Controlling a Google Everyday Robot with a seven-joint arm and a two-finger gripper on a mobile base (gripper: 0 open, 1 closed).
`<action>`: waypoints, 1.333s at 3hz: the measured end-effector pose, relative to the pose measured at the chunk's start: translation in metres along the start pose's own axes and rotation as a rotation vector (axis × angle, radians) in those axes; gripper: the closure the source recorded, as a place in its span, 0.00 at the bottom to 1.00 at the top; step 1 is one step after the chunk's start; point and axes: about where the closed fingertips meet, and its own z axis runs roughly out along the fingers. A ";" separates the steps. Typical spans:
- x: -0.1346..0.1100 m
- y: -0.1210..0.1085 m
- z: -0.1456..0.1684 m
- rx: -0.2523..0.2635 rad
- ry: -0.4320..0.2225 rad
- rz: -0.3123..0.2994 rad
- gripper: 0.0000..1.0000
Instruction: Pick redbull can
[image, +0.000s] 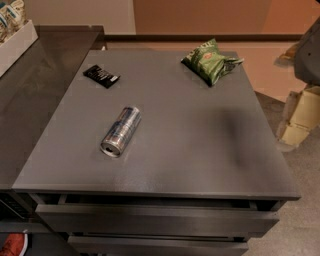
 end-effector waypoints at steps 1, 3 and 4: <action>0.000 0.000 0.000 0.000 0.000 0.000 0.00; -0.029 0.003 0.008 0.019 -0.044 -0.112 0.00; -0.066 0.011 0.024 0.006 -0.080 -0.244 0.00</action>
Offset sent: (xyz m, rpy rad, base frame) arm 0.0041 0.0112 -0.0009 0.0046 -0.0206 0.0467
